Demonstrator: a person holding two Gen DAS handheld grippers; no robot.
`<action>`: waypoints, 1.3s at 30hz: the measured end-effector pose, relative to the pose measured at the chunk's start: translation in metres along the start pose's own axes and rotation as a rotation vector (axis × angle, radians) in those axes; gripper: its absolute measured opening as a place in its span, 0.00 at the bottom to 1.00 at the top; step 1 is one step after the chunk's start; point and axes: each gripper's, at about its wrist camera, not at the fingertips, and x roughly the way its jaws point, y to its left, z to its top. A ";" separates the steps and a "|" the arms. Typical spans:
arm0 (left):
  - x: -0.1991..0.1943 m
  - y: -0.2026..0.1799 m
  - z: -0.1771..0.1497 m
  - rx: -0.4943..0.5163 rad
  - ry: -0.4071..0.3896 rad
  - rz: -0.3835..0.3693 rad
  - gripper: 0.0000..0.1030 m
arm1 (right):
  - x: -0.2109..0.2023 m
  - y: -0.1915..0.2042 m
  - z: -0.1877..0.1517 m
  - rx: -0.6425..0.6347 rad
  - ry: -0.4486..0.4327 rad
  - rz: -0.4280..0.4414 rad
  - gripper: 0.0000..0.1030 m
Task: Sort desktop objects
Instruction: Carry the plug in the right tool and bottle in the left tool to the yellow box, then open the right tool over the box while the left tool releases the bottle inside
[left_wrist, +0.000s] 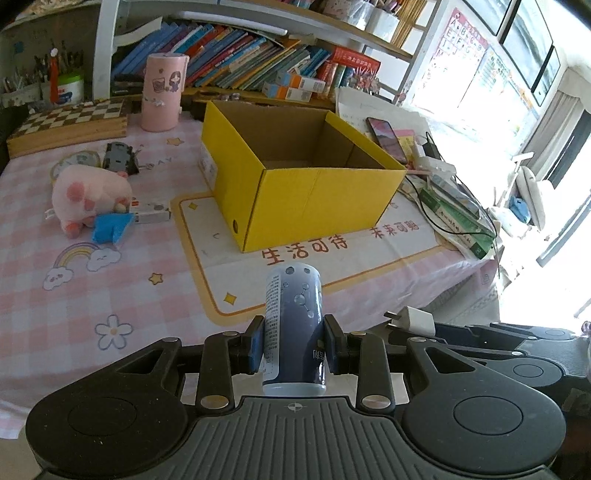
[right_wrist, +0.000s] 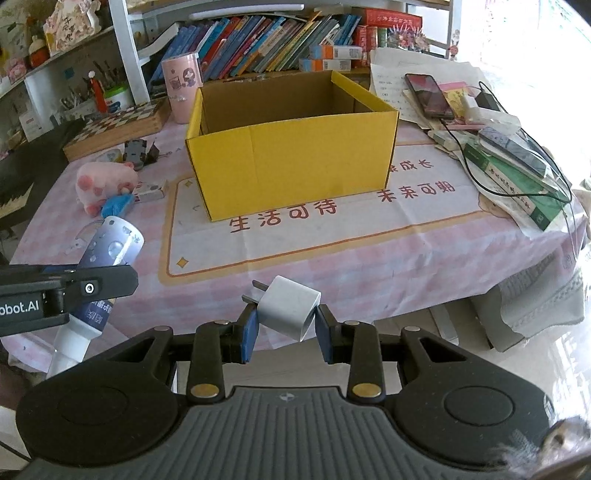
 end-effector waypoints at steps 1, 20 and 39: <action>0.003 -0.001 0.001 -0.002 0.005 0.000 0.30 | 0.002 -0.002 0.001 -0.002 0.006 0.003 0.30; 0.063 -0.048 0.035 -0.021 0.019 0.036 0.30 | 0.045 -0.070 0.043 -0.045 0.048 0.046 0.30; 0.056 -0.079 0.155 -0.050 -0.328 0.185 0.30 | 0.069 -0.089 0.185 -0.365 -0.232 0.261 0.30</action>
